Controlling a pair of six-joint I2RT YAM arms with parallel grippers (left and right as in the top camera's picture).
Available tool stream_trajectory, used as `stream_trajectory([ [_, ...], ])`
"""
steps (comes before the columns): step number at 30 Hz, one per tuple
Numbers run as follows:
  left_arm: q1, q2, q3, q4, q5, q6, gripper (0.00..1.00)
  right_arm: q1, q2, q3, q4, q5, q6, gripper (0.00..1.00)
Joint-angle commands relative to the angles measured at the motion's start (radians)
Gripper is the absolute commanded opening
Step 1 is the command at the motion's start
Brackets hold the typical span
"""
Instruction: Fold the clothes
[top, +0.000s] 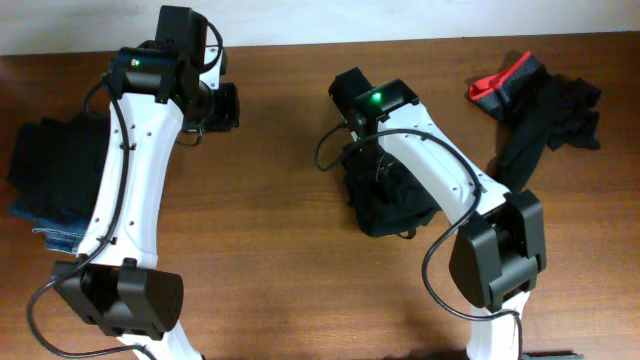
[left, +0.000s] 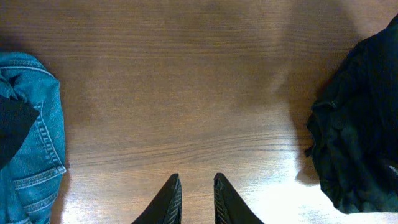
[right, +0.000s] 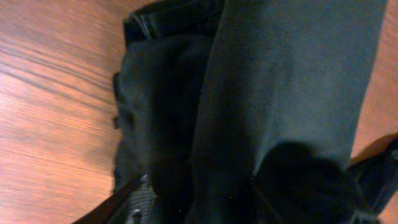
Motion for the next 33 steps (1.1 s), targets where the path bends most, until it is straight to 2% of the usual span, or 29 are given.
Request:
stream_trajectory([
  [1,0.006,-0.021,0.01,0.009,-0.003,0.009,0.21,0.026,-0.039,0.047,-0.028,-0.042,0.003,0.4],
  [4,0.006,-0.021,0.01,0.012,-0.003,0.009,0.21,0.045,-0.04,0.071,-0.051,-0.047,0.002,0.11],
  [6,0.006,-0.021,0.01,0.015,-0.003,0.009,0.21,0.048,-0.045,0.084,-0.059,-0.046,0.002,0.04],
  [11,0.006,-0.021,0.01,0.016,-0.003,0.009,0.21,0.005,-0.093,0.174,-0.063,-0.038,0.066,0.04],
  [16,0.006,-0.021,0.01,0.025,-0.003,0.009,0.21,-0.099,-0.106,0.227,-0.064,-0.05,0.11,0.04],
  [20,0.005,-0.021,0.01,0.026,-0.003,0.009,0.21,-0.196,-0.077,0.215,-0.079,-0.172,0.108,0.04],
  [23,0.005,-0.021,0.01,0.03,-0.003,0.009,0.21,-0.227,-0.061,0.188,-0.08,-0.293,0.052,0.04],
  [33,0.005,-0.021,0.01,0.041,-0.003,0.009,0.21,-0.104,-0.057,0.153,-0.1,-0.327,0.025,0.04],
])
